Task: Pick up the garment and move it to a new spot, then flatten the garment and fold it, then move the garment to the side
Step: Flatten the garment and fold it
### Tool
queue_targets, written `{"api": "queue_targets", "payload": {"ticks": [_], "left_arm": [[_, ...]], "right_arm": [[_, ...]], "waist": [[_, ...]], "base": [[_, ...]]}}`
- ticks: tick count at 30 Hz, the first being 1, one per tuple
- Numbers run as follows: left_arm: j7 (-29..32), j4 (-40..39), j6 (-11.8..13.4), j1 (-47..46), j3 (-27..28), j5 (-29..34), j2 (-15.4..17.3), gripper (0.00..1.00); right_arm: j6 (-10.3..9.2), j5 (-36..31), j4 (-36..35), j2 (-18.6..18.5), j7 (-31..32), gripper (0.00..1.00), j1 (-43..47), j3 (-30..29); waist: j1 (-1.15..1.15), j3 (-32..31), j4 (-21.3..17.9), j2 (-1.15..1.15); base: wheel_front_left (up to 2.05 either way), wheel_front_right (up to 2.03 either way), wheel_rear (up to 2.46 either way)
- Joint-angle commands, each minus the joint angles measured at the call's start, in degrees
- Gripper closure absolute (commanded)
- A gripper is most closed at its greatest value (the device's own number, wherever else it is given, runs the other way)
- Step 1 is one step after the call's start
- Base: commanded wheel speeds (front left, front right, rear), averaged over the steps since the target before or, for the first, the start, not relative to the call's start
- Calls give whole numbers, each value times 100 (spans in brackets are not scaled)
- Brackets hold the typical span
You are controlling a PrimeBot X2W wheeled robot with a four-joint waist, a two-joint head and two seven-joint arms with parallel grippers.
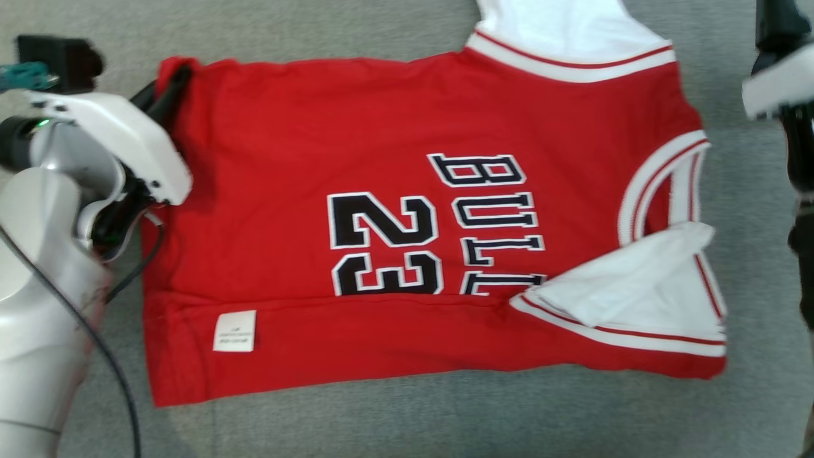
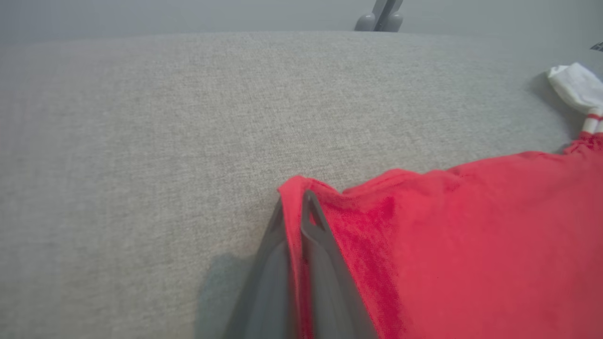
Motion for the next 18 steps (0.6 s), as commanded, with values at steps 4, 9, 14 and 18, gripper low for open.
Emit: {"api": "queue_targets", "payload": {"ticks": [4, 9, 14, 18], "left_arm": [[-66, -89, -2, -418, -452, -47, -227, 100], [-218, -77, -2, -726, -885, -144, -376, 100], [-356, 19, 2, -833, -1116, -265, -374, 100], [-480, 114, 3, -887, -1283, -398, -306, 100]], "right_arm": [[0, 69, 1070, -271, 352, 0, -1021, 441], [0, 106, 2005, -475, 875, 0, -1799, 1146], [-1, 353, 2387, -589, 1297, 0, -2089, 1794], [-1, 748, 2588, -705, 1780, 0, -2106, 2304]], "waist": [[0, 357, 611, 0], [0, 539, 939, 0], [0, 587, 1012, 0], [0, 585, 1006, 0]], "base": [[0, 0, 0], [0, 0, 0], [0, 0, 0], [0, 0, 0]]}}
